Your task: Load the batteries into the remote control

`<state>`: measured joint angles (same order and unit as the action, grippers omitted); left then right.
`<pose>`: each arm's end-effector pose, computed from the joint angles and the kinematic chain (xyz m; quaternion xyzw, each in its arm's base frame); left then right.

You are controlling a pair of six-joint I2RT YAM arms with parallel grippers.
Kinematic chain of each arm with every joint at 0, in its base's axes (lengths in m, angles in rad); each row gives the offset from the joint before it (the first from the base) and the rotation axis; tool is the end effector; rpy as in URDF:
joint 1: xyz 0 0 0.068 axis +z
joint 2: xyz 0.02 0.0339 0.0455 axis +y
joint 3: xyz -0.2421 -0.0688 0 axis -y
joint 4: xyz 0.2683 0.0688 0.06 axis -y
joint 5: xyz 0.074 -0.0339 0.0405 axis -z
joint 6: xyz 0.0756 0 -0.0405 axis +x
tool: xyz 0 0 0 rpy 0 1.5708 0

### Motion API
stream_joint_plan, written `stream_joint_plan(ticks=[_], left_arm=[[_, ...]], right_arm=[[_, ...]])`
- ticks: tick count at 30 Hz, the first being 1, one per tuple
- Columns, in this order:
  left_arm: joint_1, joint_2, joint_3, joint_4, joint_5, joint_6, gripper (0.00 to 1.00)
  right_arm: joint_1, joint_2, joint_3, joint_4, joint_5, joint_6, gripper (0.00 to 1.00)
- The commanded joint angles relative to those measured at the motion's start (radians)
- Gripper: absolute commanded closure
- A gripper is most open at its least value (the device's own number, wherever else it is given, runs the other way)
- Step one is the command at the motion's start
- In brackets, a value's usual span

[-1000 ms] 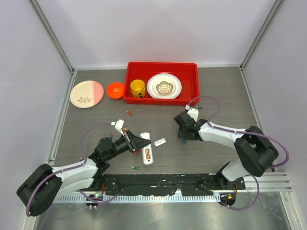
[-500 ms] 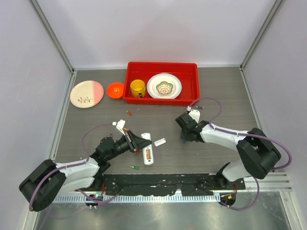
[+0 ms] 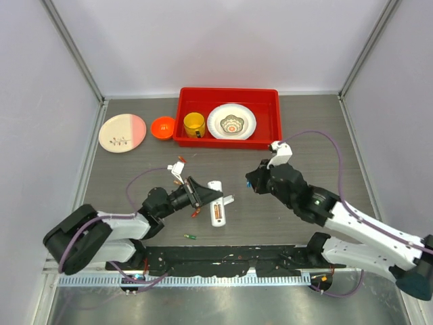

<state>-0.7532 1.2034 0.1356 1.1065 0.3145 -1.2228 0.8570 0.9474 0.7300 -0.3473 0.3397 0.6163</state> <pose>0.1742 -0.1954 0.1389 -0.0495 0.6922 -0.6540 0.3011 0.1999 0.1924 0.2330 -0.0228 0.8670 0.2095 0.4515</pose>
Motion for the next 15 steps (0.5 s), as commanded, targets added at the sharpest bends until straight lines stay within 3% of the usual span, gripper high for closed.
stream_joint_plan(ticks=[1, 3, 5, 8, 15], left_arm=[[-0.005, 0.162, 0.051, 0.332, 0.015, -0.118, 1.00], [-0.005, 0.281, 0.071, 0.438, 0.017, -0.199, 1.00], [-0.011, 0.321, 0.117, 0.440, 0.032, -0.204, 1.00], [-0.026, 0.323, 0.150, 0.440, 0.017, -0.176, 1.00], [-0.029, 0.338, 0.220, 0.440, -0.005, -0.182, 1.00]], right_arm=[[0.128, -0.134, -0.006, 0.105, 0.085, -0.110, 0.99], [0.163, -0.160, 0.003, 0.104, 0.062, -0.119, 0.99], [0.175, -0.141, 0.037, 0.055, 0.044, -0.141, 0.99], [0.197, -0.099, 0.075, 0.011, 0.012, -0.151, 0.99], [0.231, -0.079, 0.013, 0.131, -0.031, -0.153, 0.99]])
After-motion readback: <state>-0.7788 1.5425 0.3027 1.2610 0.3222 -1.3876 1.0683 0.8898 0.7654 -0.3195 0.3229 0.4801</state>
